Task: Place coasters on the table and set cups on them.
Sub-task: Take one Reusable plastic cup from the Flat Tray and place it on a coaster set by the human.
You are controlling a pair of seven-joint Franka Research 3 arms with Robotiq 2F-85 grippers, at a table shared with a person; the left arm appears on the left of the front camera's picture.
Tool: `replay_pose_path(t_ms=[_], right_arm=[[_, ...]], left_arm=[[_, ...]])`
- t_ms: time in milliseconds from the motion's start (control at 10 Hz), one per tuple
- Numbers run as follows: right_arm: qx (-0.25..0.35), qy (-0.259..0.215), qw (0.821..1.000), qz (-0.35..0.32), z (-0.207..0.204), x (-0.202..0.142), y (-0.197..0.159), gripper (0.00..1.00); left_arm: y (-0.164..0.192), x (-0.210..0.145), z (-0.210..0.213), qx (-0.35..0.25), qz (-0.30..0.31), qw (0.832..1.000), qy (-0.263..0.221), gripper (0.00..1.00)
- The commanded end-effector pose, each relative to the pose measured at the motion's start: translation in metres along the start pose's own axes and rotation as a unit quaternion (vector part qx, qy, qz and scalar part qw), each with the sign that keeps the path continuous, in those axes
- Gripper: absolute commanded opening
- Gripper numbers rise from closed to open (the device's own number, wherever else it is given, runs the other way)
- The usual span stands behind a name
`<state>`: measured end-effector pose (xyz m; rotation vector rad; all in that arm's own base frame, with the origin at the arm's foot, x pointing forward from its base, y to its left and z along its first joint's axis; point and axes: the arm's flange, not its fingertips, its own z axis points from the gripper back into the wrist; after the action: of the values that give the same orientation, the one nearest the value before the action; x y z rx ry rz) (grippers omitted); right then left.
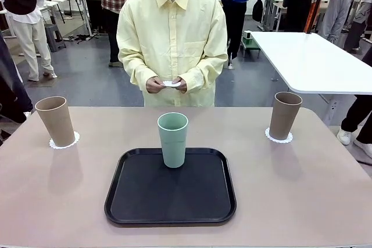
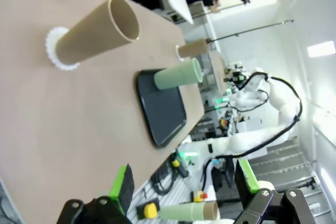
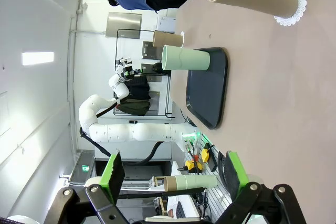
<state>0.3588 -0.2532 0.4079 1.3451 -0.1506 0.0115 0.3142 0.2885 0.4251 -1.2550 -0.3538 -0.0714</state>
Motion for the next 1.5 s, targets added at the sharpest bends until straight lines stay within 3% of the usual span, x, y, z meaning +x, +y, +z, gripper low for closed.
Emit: replay_pose_path(t_ms=[0, 1400], right_arm=[[-0.002, 0.002, 1.0, -0.001, 0.0006, -0.0011, -0.0001, 1.0], [-0.002, 0.002, 1.0, -0.001, 0.0006, -0.0011, -0.0001, 1.0]], left_arm=[[-0.001, -0.0005, 0.0012, 0.0, 0.006, 1.0, -0.002, 1.0], [-0.001, -0.0005, 0.0012, 0.0, 0.006, 1.0, -0.002, 1.0]])
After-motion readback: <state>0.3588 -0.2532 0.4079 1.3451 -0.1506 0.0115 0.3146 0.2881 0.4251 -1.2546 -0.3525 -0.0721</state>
